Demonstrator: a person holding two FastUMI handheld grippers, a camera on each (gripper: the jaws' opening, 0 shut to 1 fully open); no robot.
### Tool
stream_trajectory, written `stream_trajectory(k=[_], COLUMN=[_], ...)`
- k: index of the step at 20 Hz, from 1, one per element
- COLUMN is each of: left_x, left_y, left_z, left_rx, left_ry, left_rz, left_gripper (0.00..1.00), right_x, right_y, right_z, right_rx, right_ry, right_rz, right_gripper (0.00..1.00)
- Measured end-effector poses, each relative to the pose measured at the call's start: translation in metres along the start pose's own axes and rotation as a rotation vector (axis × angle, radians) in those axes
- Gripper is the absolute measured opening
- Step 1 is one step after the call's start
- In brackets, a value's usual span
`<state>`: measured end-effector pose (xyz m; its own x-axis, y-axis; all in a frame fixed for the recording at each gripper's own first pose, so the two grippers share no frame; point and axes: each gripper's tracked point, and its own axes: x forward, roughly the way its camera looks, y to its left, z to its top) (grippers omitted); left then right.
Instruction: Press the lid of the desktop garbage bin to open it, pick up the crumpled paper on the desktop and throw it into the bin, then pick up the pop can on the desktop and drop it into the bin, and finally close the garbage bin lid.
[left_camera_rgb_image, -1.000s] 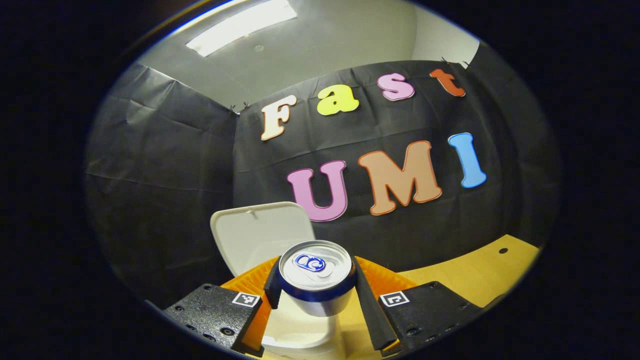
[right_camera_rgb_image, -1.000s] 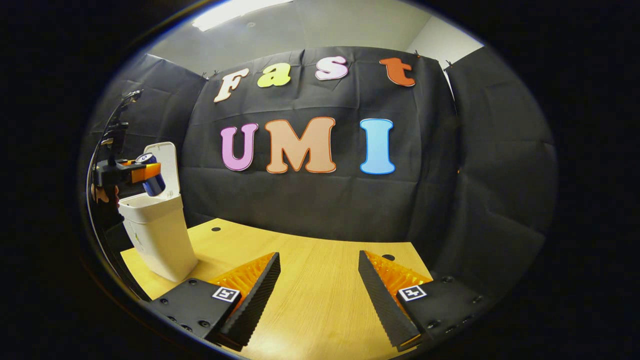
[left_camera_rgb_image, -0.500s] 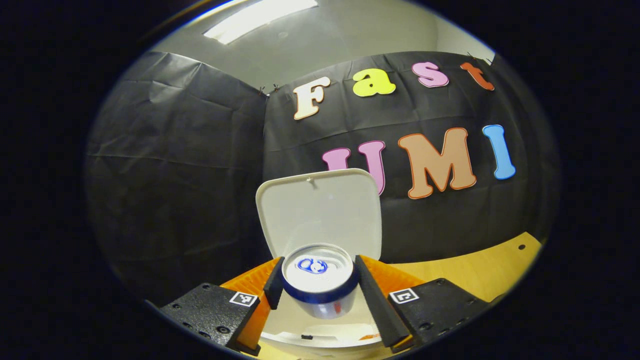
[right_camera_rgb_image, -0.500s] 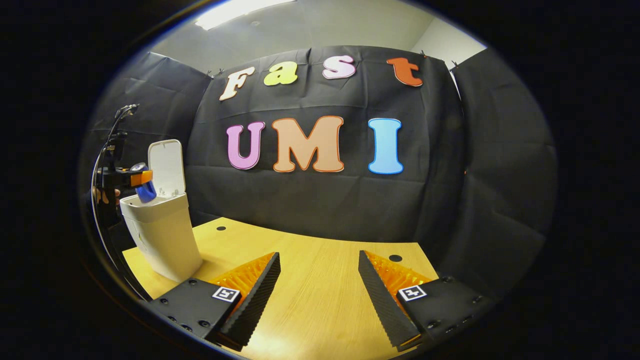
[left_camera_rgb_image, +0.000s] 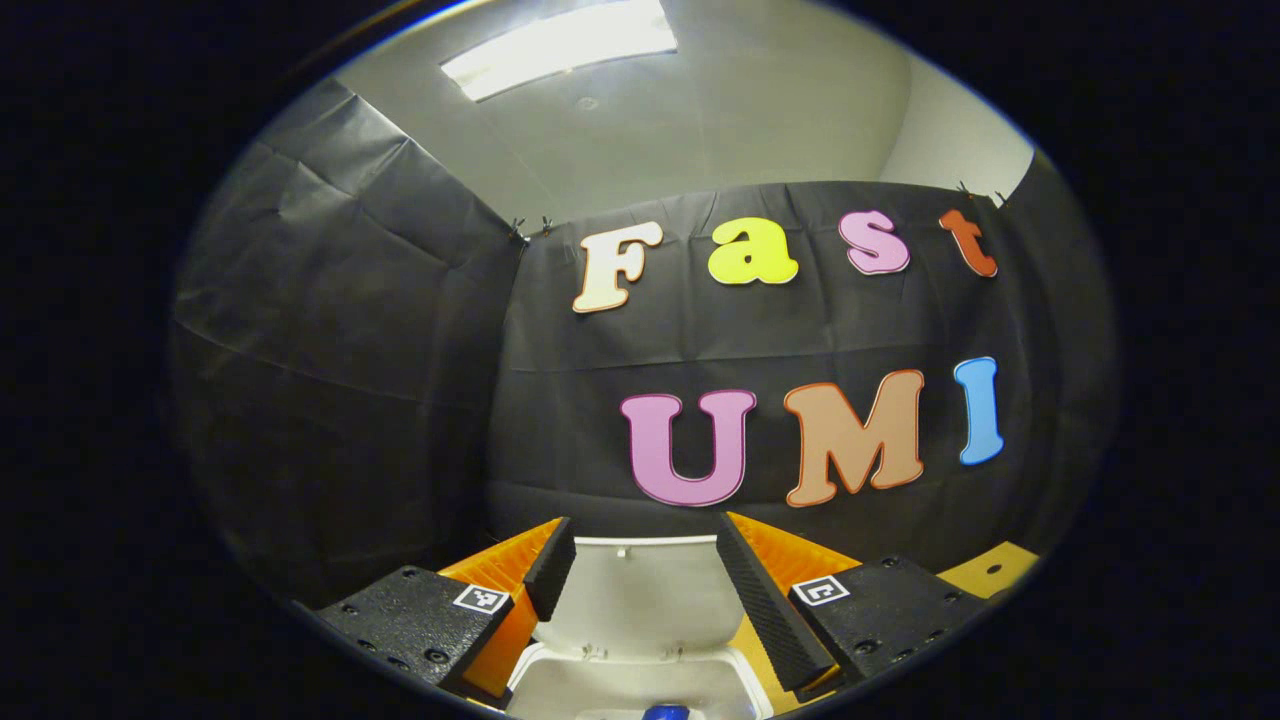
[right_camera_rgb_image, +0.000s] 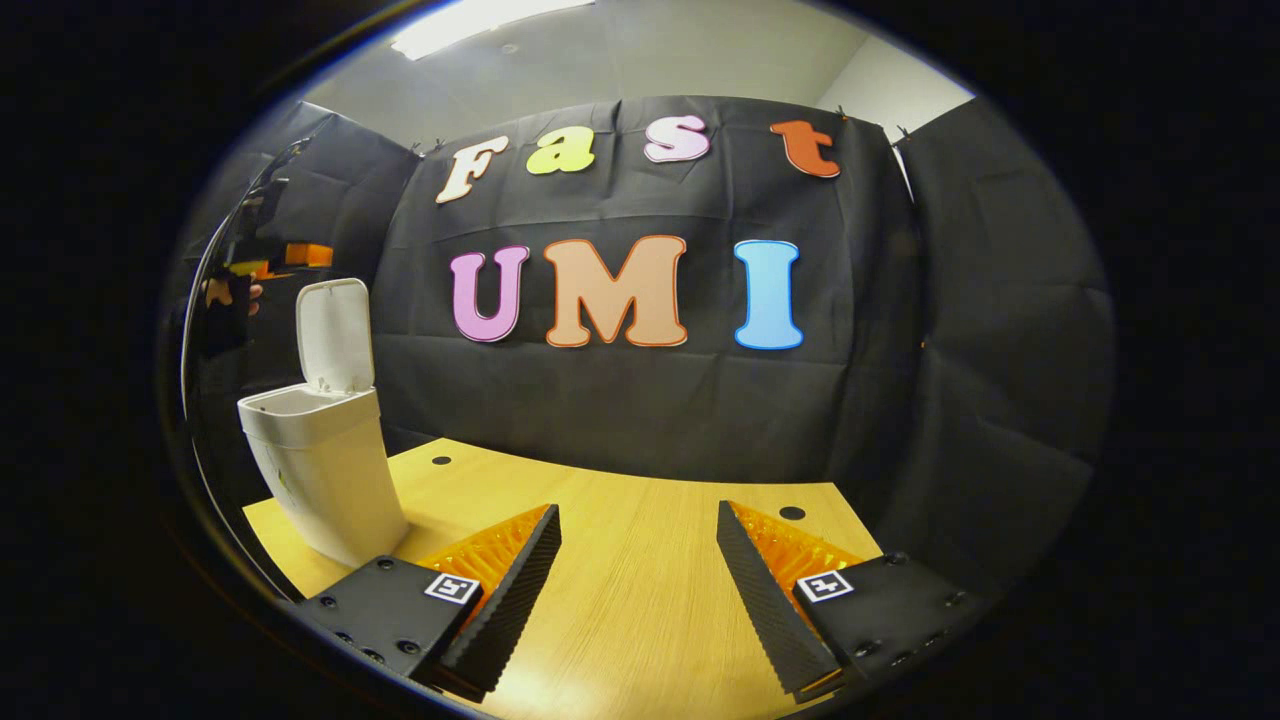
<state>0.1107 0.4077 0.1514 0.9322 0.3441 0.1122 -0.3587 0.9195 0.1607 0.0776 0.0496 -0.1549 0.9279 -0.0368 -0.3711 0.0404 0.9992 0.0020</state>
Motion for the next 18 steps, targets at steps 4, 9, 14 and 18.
stream_trajectory(k=[4,9,14,18], left_x=[0.042,0.063,0.034,-0.007], left_y=[0.0,0.008,0.002,0.002], left_z=[-0.016,-0.05,-0.048,-0.051], left_rx=[-0.03,0.007,-0.006,-0.027], left_ry=[0.082,0.171,0.151,0.132], left_rz=[-0.038,-0.018,-0.041,-0.035], left_gripper=[0.87,0.87,0.89,0.93], right_x=[-0.011,-0.018,-0.01,0.006], right_y=[-0.012,-0.023,-0.016,0.003], right_z=[-0.009,-0.011,-0.01,-0.009], right_rx=[0.04,0.056,0.041,0.037], right_ry=[0.003,0.0,0.008,0.012], right_rz=[-0.059,-0.104,-0.084,-0.025], right_gripper=[0.99,0.99,0.99,0.99])
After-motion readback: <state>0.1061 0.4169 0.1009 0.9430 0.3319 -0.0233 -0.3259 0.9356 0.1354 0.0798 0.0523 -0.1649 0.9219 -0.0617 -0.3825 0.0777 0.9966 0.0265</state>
